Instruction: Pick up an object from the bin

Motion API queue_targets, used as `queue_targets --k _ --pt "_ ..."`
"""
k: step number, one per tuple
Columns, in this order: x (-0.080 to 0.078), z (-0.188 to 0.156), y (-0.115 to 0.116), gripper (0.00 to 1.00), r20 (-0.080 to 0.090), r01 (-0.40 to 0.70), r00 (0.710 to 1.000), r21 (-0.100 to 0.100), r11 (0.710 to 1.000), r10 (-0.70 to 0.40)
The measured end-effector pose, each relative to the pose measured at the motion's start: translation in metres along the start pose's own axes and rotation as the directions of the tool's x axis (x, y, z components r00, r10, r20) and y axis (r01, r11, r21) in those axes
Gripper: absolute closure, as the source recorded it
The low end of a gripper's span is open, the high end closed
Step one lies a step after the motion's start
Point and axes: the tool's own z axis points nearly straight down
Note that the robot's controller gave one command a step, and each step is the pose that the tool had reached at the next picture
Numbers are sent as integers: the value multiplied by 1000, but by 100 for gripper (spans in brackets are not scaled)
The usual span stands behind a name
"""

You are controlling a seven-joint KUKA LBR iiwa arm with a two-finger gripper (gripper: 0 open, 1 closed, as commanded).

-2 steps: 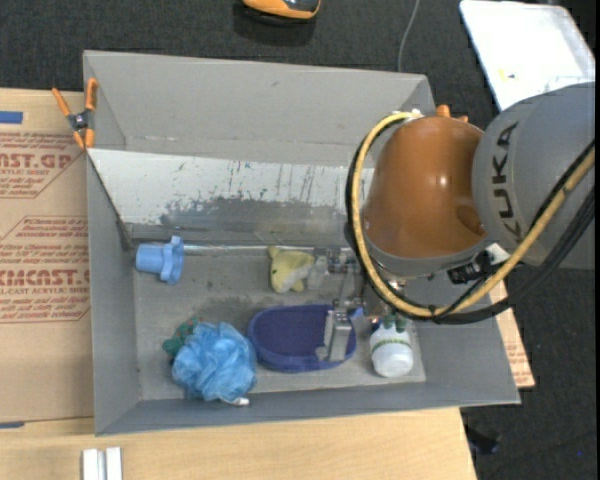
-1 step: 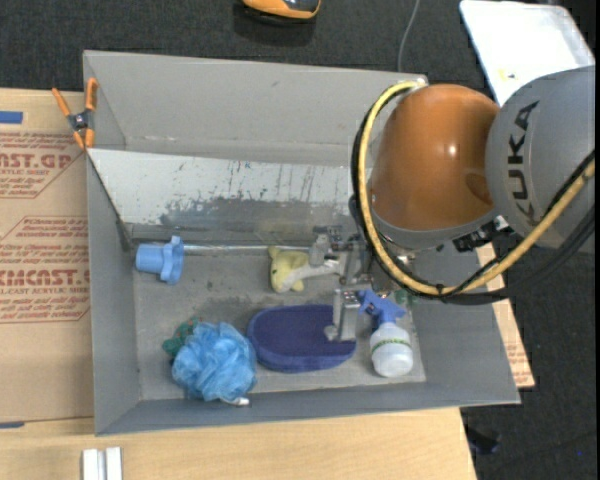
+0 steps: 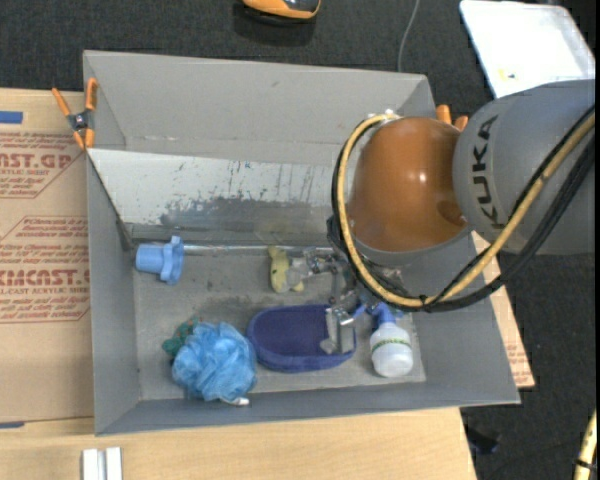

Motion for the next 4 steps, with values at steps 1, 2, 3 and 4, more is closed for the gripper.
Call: queue_targets --k 1,2,3,4 --pt "-11 -19 20 0 3 45 999 1 999 -45" --pt "-13 41 37 0 0 -6 1000 2 1000 6" --pt "-11 57 44 0 6 211 977 4 977 -211" --pt "-4 87 37 0 2 138 990 3 990 -138"
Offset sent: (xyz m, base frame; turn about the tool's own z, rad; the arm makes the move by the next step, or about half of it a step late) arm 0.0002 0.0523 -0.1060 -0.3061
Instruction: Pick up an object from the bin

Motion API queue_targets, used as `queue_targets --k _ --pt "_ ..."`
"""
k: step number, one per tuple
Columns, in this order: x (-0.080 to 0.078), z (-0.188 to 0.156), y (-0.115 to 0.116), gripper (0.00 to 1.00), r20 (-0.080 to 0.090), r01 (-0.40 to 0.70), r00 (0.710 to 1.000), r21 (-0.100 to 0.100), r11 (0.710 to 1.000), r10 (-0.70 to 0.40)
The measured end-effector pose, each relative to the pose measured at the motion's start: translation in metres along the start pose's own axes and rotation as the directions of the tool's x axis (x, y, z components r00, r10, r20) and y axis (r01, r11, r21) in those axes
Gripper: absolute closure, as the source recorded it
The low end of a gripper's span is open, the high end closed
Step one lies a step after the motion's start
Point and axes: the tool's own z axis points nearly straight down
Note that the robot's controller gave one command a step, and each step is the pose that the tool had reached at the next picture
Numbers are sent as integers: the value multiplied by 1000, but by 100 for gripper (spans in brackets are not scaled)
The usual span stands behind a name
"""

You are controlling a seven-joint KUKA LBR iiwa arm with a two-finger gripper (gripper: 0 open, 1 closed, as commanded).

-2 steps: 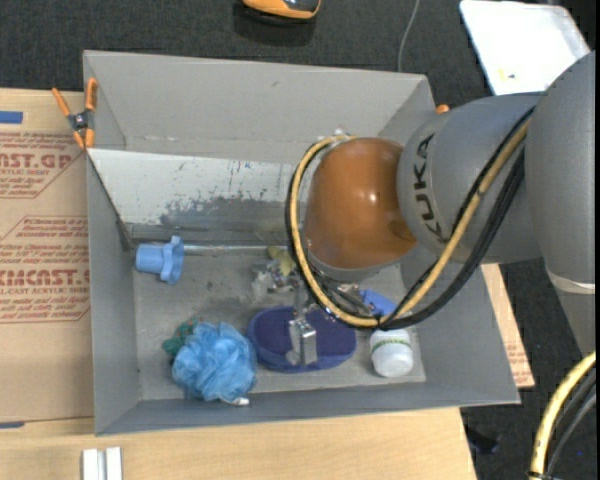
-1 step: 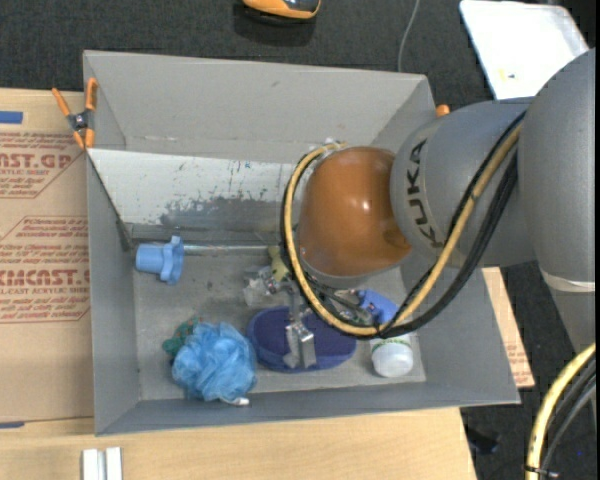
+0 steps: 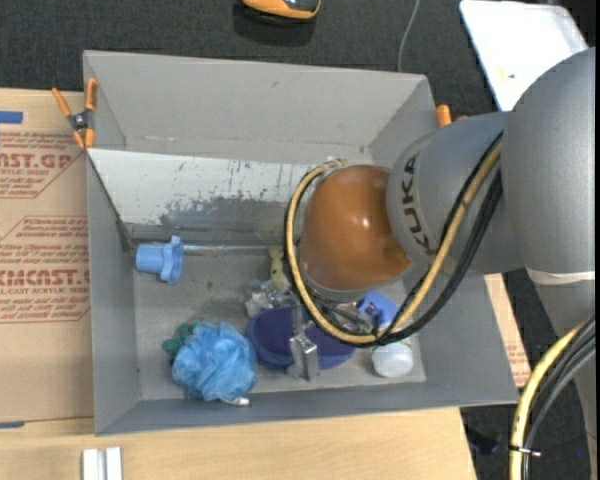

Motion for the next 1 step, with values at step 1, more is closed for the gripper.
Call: queue_targets --k 1 --pt "8 15 -54 100 4 514 858 1 858 -514"
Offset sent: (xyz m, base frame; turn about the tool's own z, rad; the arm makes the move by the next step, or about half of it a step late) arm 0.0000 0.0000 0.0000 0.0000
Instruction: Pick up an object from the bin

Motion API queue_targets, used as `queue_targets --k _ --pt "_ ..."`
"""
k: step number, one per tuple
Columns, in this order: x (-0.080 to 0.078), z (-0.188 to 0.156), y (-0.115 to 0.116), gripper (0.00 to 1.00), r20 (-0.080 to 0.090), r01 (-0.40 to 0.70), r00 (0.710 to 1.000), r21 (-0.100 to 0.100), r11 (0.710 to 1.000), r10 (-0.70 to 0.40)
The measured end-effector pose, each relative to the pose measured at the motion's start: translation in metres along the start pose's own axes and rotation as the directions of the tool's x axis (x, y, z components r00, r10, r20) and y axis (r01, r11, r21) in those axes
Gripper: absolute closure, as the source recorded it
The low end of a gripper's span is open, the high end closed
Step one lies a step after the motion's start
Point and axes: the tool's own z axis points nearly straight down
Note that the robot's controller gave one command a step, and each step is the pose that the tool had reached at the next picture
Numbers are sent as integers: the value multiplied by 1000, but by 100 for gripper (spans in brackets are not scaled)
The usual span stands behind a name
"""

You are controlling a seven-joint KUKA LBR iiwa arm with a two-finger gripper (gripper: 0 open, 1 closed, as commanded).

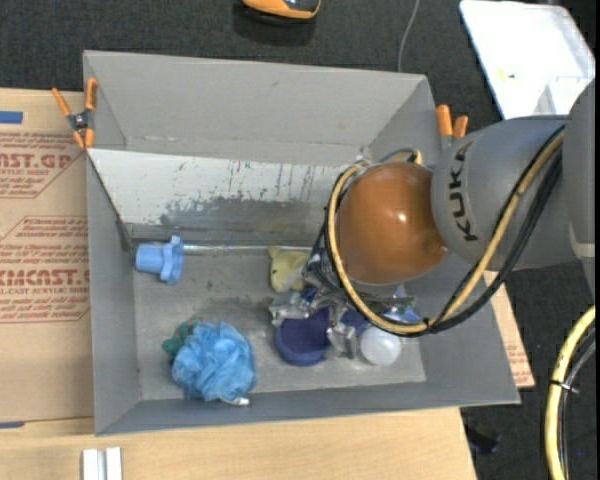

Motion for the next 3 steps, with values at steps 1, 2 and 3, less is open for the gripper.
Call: queue_targets --k 1,2,3 --pt "0 0 0 100 0 0 1000 -1 1000 0" --pt "0 0 0 100 0 0 1000 -1 1000 0" --pt "0 0 0 100 0 0 1000 -1 1000 0"
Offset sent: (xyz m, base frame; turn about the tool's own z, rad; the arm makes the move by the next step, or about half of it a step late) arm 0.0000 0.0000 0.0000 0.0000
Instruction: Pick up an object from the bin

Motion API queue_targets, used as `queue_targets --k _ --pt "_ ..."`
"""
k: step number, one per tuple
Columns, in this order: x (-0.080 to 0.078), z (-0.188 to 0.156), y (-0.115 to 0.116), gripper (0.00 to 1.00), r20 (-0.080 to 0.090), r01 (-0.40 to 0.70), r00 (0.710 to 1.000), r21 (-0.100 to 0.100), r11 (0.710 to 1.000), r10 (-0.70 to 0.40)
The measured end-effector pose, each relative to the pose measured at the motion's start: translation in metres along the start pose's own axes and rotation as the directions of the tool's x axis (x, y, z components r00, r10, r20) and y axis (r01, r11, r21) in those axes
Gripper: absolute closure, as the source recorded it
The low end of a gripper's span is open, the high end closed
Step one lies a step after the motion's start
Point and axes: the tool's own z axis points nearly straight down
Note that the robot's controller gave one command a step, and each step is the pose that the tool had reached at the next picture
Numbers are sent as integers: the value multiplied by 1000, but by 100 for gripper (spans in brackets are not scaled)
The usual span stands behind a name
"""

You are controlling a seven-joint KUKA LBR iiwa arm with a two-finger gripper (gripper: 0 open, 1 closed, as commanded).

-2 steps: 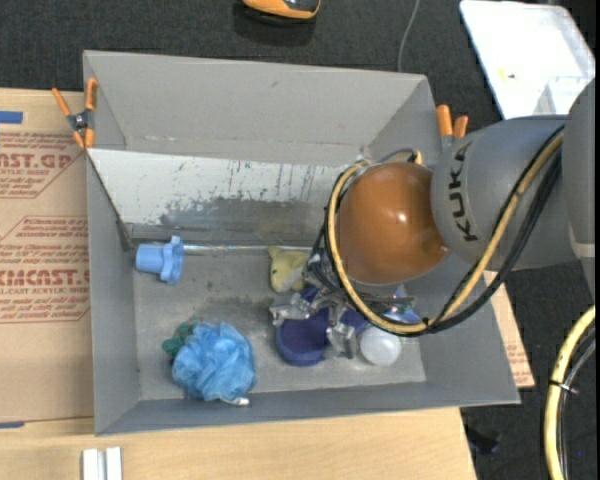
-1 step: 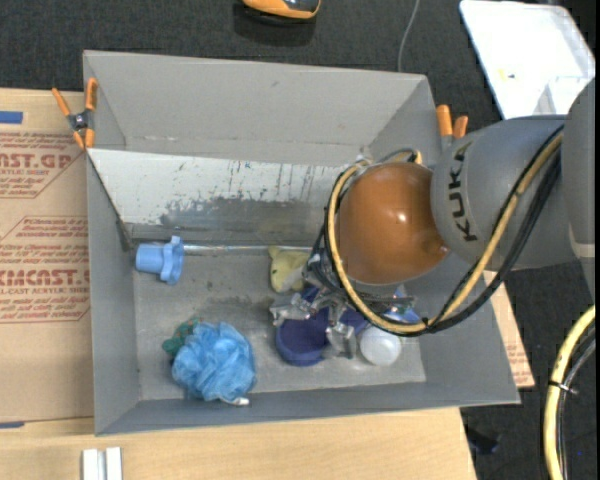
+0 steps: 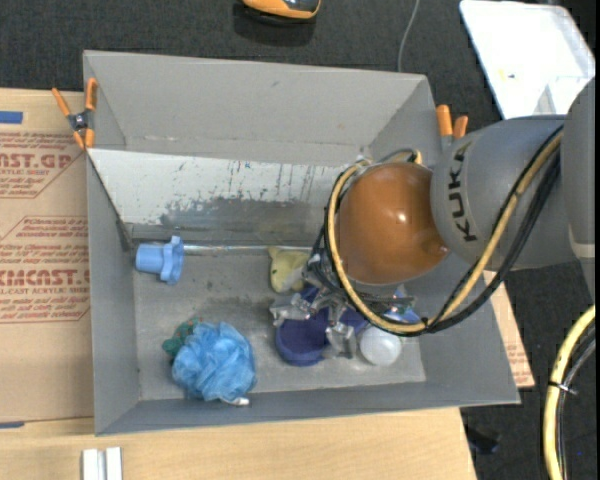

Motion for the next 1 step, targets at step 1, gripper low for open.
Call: queue_targets --k 1 --pt "0 0 0 100 0 0 1000 0 1000 0"
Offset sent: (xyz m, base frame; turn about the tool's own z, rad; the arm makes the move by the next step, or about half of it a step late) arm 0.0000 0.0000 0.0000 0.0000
